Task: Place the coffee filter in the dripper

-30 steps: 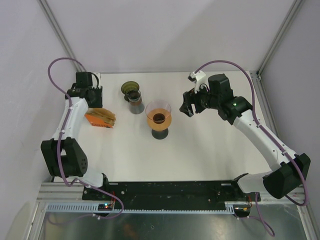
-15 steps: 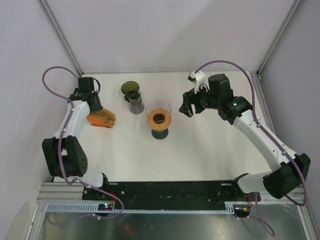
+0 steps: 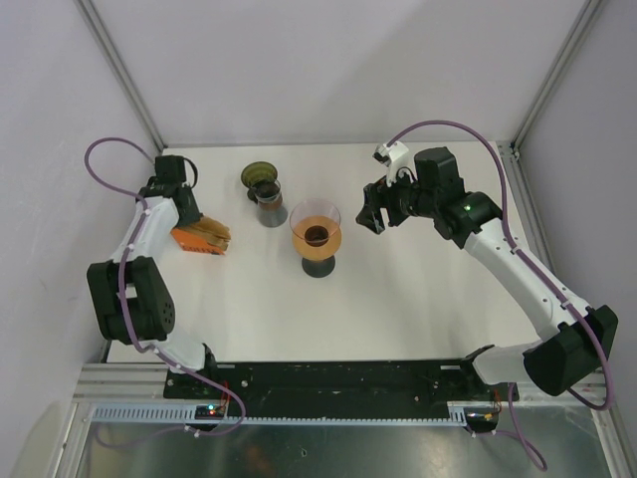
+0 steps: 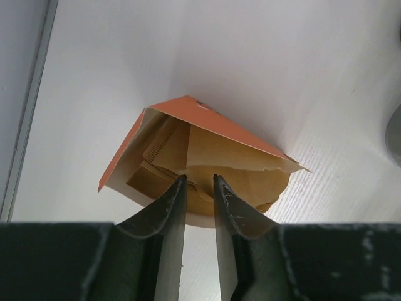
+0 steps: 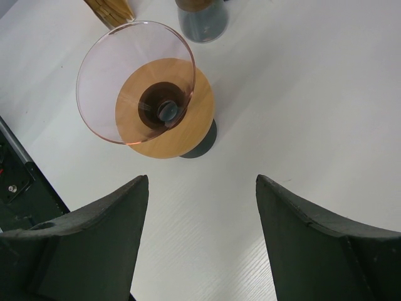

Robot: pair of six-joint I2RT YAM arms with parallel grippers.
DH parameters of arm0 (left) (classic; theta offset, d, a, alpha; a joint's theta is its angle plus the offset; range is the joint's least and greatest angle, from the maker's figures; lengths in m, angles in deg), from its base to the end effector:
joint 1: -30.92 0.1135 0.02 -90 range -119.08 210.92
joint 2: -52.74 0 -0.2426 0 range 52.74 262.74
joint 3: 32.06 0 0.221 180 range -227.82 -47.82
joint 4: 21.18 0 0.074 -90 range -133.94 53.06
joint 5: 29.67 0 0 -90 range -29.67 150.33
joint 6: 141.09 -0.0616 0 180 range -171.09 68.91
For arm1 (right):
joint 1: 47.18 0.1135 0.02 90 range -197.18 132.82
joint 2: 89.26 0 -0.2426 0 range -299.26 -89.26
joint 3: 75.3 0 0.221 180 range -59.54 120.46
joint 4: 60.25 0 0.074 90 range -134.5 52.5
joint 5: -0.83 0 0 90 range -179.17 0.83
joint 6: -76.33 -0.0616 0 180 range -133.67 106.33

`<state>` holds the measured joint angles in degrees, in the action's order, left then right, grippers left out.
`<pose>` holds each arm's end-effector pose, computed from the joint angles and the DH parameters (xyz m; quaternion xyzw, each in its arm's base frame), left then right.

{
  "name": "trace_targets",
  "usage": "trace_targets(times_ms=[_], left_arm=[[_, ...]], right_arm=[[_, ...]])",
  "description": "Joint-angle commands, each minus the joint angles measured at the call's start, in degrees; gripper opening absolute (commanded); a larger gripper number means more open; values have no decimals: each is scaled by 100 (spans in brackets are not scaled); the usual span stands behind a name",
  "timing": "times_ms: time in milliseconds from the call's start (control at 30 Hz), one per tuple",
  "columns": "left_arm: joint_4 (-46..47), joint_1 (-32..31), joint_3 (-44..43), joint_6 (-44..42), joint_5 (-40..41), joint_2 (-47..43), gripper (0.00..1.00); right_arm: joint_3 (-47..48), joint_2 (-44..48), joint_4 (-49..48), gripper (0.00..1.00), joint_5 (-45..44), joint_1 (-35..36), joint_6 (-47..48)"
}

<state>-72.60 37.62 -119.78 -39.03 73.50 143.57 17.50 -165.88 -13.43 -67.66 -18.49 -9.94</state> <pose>0.3181 0.0515 0.2350 -0.1887 0.9278 0.0950 0.3074 0.2427 0.1586 0.3442 -0.3270 0.7938 0.2634 0.4399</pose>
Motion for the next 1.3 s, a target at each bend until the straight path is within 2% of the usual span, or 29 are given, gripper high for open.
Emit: trace_targets(times_ms=[0,500,733,1267], left_arm=[[132,84,-269,115,-20,82,28],[173,94,-264,-71,-292,-61,19],[183,280,-174,-35,-726,113,6],[125,494,142,-286,-1718,-947,0]], right_arm=[[22,-21,-145,74,105,-26,91],[22,-94,-140,74,207,-19,86],[22,-45,-115,74,222,-5,82],[22,7,-139,74,125,86,101]])
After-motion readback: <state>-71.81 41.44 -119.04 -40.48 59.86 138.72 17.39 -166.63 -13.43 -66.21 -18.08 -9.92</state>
